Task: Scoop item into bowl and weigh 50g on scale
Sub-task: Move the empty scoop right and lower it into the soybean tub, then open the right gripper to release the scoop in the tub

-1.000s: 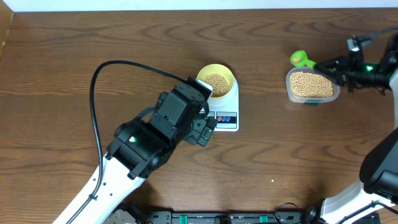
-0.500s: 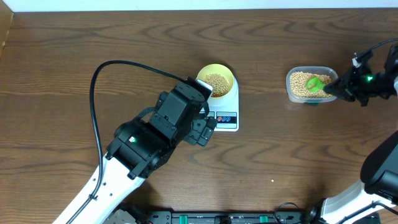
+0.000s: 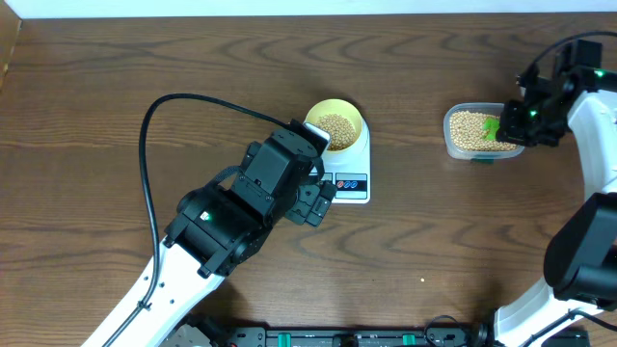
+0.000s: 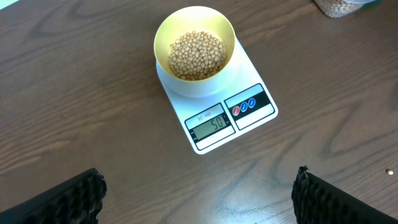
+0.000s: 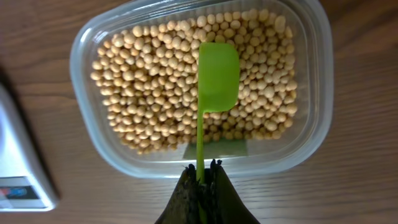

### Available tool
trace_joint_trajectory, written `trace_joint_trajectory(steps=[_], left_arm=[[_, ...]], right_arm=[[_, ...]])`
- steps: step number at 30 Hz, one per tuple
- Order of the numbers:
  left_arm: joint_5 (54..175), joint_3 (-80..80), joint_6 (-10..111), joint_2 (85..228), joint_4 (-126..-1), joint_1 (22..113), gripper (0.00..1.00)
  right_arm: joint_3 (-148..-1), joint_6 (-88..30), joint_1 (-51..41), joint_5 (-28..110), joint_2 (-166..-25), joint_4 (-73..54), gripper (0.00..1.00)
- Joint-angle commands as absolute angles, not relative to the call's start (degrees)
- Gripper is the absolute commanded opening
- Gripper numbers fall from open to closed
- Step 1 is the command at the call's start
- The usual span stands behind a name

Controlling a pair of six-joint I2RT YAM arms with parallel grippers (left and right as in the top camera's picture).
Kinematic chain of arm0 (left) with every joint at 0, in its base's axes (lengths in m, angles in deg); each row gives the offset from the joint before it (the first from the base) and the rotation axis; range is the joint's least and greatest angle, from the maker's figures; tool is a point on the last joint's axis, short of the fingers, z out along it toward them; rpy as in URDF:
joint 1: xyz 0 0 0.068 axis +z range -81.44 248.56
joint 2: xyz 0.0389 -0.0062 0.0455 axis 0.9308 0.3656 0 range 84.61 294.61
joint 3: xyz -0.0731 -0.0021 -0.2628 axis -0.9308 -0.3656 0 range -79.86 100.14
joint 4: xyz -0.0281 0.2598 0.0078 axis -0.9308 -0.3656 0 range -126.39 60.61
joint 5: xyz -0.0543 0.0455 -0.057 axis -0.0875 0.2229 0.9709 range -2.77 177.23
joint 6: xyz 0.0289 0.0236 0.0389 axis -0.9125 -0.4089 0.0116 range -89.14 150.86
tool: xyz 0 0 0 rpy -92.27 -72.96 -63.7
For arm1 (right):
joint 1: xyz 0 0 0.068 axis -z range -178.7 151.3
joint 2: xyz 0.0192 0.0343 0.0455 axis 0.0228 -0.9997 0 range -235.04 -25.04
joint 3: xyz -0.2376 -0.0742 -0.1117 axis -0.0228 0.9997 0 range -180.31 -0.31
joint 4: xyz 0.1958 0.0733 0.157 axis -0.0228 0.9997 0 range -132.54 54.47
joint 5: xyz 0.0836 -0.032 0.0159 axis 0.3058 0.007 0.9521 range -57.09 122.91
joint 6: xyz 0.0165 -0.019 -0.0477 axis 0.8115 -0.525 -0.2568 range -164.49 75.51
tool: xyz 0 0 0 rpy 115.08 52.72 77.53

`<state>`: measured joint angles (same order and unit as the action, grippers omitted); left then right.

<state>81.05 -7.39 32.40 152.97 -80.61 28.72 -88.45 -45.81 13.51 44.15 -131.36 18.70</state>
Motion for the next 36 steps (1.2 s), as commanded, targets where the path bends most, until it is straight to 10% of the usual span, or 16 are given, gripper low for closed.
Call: trace_joint_trajectory(steps=[1, 22, 29, 36], left_arm=[[80.5, -7.0, 32.8, 152.7, -80.8, 29.0, 0.98], [80.5, -7.0, 32.8, 152.7, -80.8, 29.0, 0.98], [80.5, -7.0, 32.8, 152.7, -80.8, 29.0, 0.98], [80.5, -7.0, 32.8, 152.7, -80.8, 29.0, 0.98]], right_arm=[[-89.3, -48.2, 11.5, 36.0, -129.9, 18.4, 0.02], [-82.2, -48.0, 11.3, 36.3, -130.4, 15.7, 0.04], [-84.5, -51.1, 9.1, 37.8, -130.0, 13.9, 0.99], [-91.6, -51.5, 4.9, 37.8, -124.7, 16.6, 0.99]])
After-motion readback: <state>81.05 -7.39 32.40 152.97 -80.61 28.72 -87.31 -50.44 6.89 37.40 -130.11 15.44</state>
